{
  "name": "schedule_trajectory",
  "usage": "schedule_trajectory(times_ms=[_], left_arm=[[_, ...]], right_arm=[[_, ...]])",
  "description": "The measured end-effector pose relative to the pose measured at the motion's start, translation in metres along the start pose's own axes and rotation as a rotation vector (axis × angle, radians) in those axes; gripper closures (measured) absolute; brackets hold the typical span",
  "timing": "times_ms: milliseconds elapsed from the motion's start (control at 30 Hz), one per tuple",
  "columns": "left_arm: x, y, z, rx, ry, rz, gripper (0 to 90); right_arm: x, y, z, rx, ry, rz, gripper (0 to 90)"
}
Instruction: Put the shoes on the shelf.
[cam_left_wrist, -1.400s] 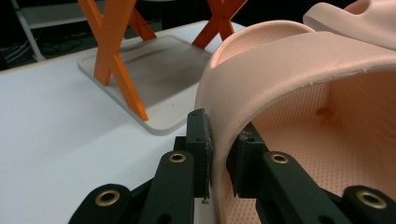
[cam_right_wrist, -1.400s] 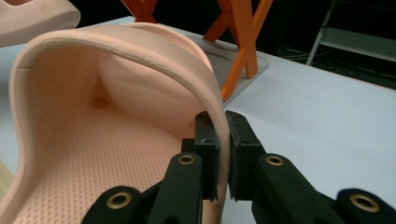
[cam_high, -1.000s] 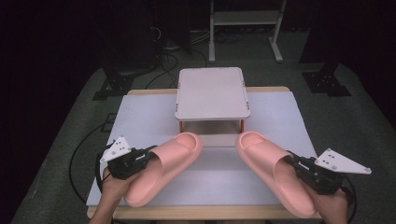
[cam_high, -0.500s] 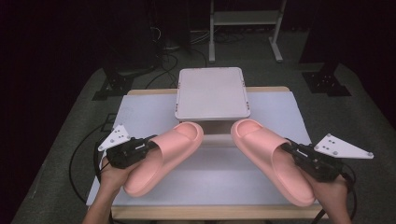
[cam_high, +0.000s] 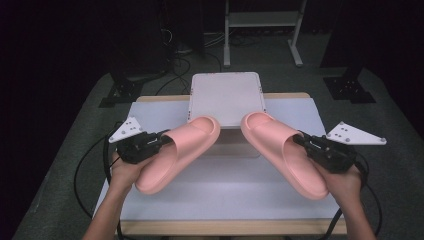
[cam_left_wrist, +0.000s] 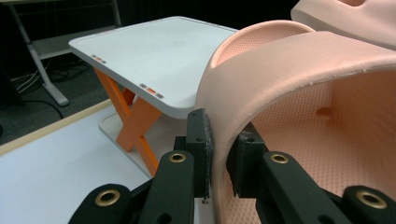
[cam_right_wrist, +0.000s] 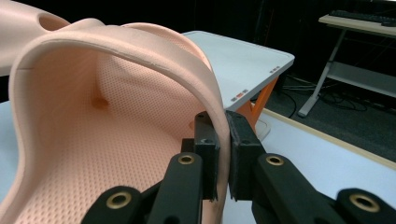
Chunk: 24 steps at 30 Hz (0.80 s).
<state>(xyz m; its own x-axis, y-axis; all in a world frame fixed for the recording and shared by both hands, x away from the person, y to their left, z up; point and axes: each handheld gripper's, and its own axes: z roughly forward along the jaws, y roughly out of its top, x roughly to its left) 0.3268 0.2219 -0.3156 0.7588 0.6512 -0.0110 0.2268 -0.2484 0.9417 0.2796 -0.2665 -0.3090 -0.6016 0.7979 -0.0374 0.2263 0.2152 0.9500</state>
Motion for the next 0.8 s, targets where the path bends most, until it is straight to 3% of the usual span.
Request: schedule_trajectory(times_ms=[300, 800], left_arm=[[0.014, 0.018, 0.013, 0.005, 0.025, -0.014, 79.8], [0.029, 0.04, 0.032, 0.015, 0.038, -0.016, 79.8]], right_arm=[[-0.003, 0.02, 0.024, 0.006, -0.015, -0.019, 83.8], [-0.011, 0.037, 0.059, 0.026, -0.019, -0.005, 83.7]])
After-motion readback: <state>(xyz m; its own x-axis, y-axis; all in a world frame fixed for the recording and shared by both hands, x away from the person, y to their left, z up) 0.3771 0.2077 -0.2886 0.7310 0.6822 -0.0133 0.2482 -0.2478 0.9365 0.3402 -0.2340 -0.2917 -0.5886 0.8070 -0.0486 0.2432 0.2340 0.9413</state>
